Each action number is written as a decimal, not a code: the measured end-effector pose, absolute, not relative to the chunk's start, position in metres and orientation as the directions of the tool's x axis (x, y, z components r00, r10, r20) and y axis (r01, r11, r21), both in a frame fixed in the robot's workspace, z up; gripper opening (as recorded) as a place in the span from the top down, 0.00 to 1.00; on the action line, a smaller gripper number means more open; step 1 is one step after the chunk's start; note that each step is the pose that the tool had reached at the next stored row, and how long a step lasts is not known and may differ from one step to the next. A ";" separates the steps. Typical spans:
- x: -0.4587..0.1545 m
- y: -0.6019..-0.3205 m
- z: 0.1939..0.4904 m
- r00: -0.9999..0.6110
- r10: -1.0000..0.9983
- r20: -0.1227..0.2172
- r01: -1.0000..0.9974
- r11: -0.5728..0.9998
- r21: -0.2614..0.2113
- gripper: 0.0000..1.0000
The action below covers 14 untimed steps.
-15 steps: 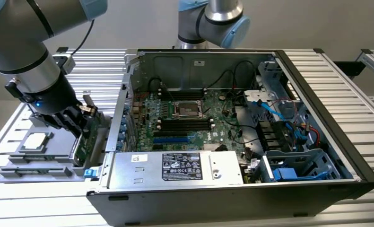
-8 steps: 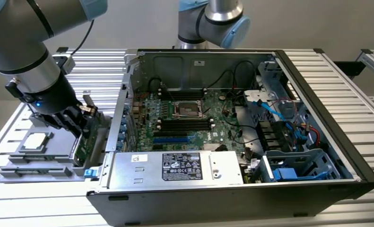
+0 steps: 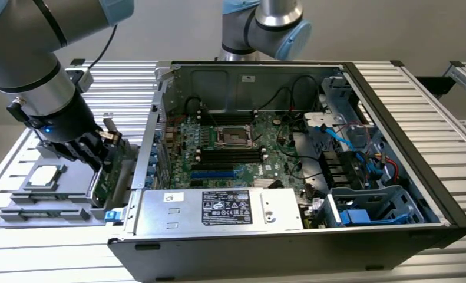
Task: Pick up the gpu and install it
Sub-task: 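Pick up the gpu and move the gpu toward the slot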
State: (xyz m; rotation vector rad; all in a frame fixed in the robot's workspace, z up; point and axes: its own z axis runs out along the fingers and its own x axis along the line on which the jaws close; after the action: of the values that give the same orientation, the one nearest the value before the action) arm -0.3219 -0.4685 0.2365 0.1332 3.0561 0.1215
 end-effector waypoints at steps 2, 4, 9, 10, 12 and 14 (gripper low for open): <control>-0.322 -0.468 0.236 -0.993 0.089 -0.076 0.083 0.993 0.083 0.73; -0.322 -0.469 0.236 -0.993 0.088 -0.076 0.082 0.993 0.083 0.73; -0.321 -0.468 0.238 -0.993 0.086 -0.077 0.080 0.993 0.083 0.73; -0.321 -0.468 0.239 -0.993 0.086 -0.077 0.079 0.993 0.083 0.73; -0.321 -0.468 0.242 -0.993 0.085 -0.077 0.078 0.993 0.083 0.73; -0.320 -0.469 0.244 -0.994 0.084 -0.076 0.077 0.994 0.082 0.73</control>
State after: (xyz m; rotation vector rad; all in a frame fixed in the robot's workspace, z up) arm -0.3204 -0.4685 0.2445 0.1234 3.0568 0.1217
